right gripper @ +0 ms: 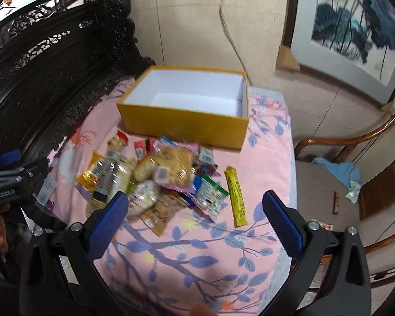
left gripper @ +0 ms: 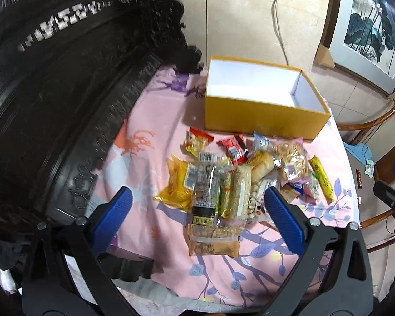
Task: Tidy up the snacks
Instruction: 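Grasp the yellow snack bar with the right gripper while the left gripper grasps a clear grain bag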
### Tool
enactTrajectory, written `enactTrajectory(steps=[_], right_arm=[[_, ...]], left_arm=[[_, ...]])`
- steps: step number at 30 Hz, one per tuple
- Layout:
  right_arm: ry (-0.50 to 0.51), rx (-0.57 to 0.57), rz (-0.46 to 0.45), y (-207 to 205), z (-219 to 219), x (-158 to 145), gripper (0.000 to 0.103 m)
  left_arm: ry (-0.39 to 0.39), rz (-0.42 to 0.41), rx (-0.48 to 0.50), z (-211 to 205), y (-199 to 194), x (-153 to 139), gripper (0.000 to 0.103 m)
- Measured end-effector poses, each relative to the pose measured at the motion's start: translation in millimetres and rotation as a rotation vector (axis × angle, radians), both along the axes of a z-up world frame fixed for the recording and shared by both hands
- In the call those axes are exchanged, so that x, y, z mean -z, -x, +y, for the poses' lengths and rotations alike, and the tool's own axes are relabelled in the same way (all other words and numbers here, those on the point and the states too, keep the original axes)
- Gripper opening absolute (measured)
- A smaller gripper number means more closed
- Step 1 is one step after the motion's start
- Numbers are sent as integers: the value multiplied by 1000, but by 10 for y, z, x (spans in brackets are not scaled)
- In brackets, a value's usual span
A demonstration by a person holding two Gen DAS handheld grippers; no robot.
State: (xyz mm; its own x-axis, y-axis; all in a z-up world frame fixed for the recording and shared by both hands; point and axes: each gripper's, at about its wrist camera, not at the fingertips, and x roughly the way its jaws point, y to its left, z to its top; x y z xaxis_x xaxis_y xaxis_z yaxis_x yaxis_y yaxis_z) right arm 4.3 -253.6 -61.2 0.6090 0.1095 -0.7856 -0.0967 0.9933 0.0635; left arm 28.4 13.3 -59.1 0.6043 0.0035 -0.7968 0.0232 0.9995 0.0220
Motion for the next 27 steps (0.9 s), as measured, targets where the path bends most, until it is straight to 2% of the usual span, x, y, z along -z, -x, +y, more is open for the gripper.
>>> enactTrajectory(steps=[5,7,12,16,18,27], right_arm=[[-85,17,44,-91,-362,487,102],[-112,25,58,-195,-464,664,98],[-128,36,148,-640,-658,1141,72],[-101,32,227,-938,-740,1462,58],[-69,20,254,-1039,-743,1583,47],[-4,-7,313,-1140,-731,1850,36]], left_arm=[[48,-9,-3,125,-63,255,101],[63,4,-18,180,-123,362,101],[106,43,-74,281,-329,529,101],[95,66,-116,333,-430,592,101],[85,77,-126,350,-436,615,101],[87,122,-135,407,-403,757,101]])
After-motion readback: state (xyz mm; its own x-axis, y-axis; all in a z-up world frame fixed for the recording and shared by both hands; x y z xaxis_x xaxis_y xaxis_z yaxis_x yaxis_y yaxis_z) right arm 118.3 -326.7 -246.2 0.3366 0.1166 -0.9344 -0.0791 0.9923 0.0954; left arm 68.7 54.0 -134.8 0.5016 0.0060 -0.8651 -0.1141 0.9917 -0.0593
